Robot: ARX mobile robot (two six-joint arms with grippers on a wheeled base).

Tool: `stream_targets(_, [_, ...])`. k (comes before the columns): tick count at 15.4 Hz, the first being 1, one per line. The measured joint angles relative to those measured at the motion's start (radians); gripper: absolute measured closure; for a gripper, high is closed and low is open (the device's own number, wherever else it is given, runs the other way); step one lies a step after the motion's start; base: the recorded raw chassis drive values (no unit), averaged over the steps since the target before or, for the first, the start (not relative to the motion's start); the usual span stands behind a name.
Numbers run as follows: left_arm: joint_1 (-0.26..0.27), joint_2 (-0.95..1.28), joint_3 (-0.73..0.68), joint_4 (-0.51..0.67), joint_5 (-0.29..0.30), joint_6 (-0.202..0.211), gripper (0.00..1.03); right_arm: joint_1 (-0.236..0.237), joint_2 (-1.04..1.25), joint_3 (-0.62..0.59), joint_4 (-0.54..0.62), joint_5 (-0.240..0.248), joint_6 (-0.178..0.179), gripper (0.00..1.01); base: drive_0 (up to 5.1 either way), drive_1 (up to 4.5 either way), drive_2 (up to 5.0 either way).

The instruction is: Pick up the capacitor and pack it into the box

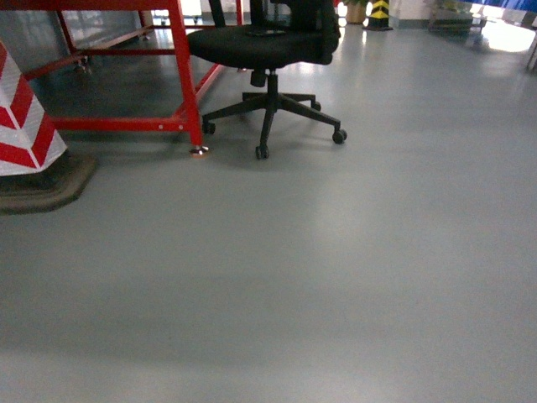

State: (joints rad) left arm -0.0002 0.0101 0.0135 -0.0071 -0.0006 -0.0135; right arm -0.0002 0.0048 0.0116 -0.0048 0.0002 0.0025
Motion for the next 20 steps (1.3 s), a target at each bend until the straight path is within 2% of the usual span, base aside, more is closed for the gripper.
stream_targets(20, [0.0,0.0,0.0,0.001,0.0,0.0,0.58,0.0,0.0,0.0,-0.002,0.0,0.0,0.03,-5.1,2.35,2.4])
